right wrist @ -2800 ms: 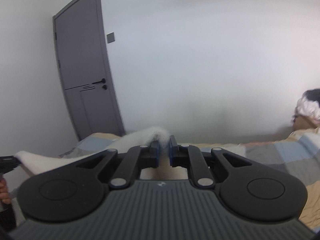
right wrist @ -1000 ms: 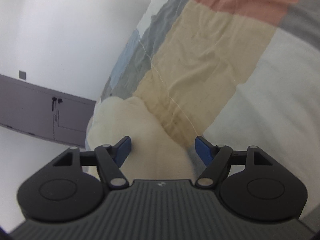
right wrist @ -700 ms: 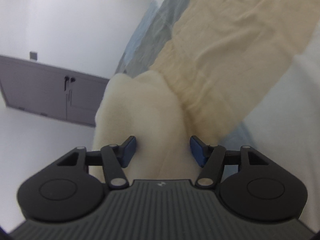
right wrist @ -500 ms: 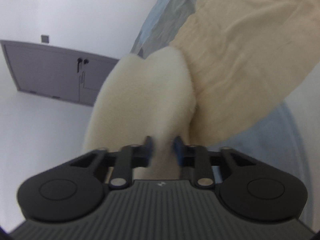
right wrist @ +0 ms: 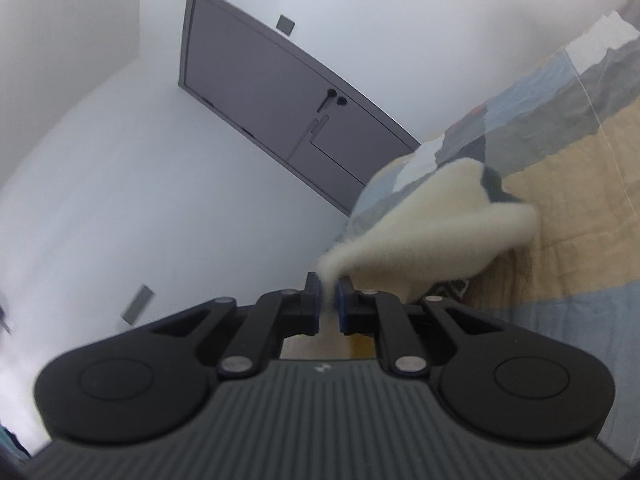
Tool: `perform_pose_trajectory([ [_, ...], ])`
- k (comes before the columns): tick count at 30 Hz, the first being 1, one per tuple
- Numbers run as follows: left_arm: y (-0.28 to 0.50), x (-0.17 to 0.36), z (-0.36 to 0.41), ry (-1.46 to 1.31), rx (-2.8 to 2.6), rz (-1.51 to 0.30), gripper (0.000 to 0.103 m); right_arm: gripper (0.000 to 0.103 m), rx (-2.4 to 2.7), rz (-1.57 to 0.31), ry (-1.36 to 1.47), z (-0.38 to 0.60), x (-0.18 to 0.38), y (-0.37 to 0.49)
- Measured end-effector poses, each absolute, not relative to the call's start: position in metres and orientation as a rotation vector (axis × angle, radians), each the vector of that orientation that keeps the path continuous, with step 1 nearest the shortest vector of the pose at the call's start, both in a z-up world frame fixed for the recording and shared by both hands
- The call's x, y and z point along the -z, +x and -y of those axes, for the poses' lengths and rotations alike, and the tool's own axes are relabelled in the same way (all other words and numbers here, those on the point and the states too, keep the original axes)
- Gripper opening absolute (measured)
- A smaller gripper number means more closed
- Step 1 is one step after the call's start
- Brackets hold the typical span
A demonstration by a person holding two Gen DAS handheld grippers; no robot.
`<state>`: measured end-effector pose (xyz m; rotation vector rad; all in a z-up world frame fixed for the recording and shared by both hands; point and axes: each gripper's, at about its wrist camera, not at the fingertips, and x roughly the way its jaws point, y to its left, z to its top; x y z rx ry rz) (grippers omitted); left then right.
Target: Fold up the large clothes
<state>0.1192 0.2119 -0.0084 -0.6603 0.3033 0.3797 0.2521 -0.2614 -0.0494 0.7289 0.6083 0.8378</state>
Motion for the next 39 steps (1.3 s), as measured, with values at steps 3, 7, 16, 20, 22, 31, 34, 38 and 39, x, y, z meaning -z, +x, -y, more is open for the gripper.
perform_pose_trajectory([
  [3, 0.161, 0.027, -0.213, -0.583, -0.404, -0.383, 0.017, 0.012, -0.775, -0.744, 0.727, 0.245, 0.075, 0.275],
  [7, 0.203, 0.062, -0.225, -0.551, -0.419, -0.457, 0.017, 0.013, -0.686, -0.934, 0.703, 0.220, 0.120, 0.305],
  [16, 0.240, 0.114, -0.245, -0.538, -0.375, -0.511, 0.019, 0.014, -0.621, -1.016, 0.727, 0.194, 0.175, 0.348],
  [20, 0.242, 0.117, -0.248, -0.545, -0.368, -0.504, 0.024, 0.014, -0.616, -1.019, 0.756, 0.197, 0.178, 0.350],
  [22, 0.239, 0.113, -0.248, -0.568, -0.369, -0.504, 0.030, 0.014, -0.606, -1.020, 0.760, 0.196, 0.176, 0.351],
  [31, 0.167, 0.074, -0.219, -0.551, -0.433, -0.444, 0.078, 0.064, -0.682, -0.958, 0.697, 0.202, 0.143, 0.305],
  [34, 0.135, 0.056, -0.199, -0.517, -0.406, -0.387, 0.082, 0.064, -0.685, -0.935, 0.699, 0.213, 0.134, 0.283],
  [38, 0.105, 0.045, -0.172, -0.519, -0.315, -0.336, 0.083, 0.064, -0.585, -0.926, 0.714, 0.237, 0.132, 0.267],
  [39, 0.102, 0.048, -0.165, -0.520, -0.285, -0.338, 0.083, 0.063, -0.559, -0.925, 0.721, 0.242, 0.134, 0.265],
])
